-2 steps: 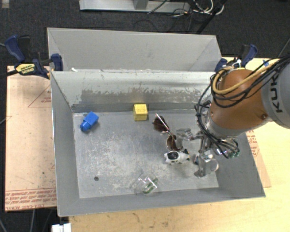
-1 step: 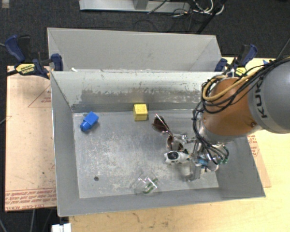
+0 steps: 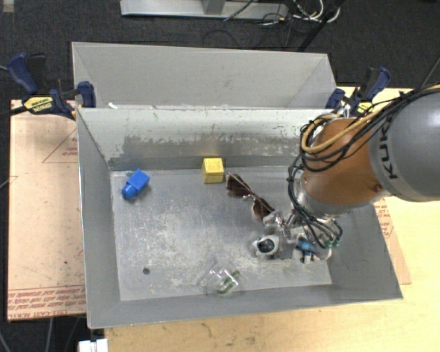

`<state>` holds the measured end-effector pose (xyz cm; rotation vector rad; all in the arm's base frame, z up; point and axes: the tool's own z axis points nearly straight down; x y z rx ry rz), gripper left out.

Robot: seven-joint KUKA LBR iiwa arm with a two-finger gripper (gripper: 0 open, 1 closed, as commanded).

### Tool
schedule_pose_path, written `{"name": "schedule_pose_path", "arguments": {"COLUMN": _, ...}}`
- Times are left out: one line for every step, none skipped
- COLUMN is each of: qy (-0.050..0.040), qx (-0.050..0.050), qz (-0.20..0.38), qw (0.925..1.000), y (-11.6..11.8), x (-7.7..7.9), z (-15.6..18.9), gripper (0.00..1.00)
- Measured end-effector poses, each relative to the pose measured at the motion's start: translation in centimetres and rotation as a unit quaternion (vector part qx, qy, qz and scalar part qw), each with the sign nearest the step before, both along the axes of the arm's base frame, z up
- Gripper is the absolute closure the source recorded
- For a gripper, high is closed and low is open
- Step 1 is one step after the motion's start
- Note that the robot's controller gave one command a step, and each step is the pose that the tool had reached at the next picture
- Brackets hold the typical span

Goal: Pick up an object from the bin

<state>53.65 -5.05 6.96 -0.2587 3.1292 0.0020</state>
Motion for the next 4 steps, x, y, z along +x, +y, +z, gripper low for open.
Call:
{"name": "schedule_pose_path", "arguments": {"qy": 0.0, "qx": 0.0, "qz": 0.0, "qw": 1.0, "y": 0.0, "x": 0.0, "z": 0.0, "gripper": 1.0}}
{"name": "schedule_pose_path", "arguments": {"qy": 0.0016, "qx": 0.0, "qz": 0.0, "qw": 1.0, "y": 0.0, "x": -0.1, "z": 0.3, "gripper": 1.0}}
{"name": "schedule_pose_path", "arguments": {"qy": 0.0017, "qx": 0.0, "qz": 0.0, "qw": 1.0, "y": 0.0, "x": -0.1, "z": 1.6, "gripper": 1.0}}
{"name": "schedule_pose_path", "arguments": {"qy": -0.0011, "qx": 0.0, "qz": 0.0, "qw": 1.0, "y": 0.0, "x": 0.0, "z": 2.3, "gripper": 1.0}}
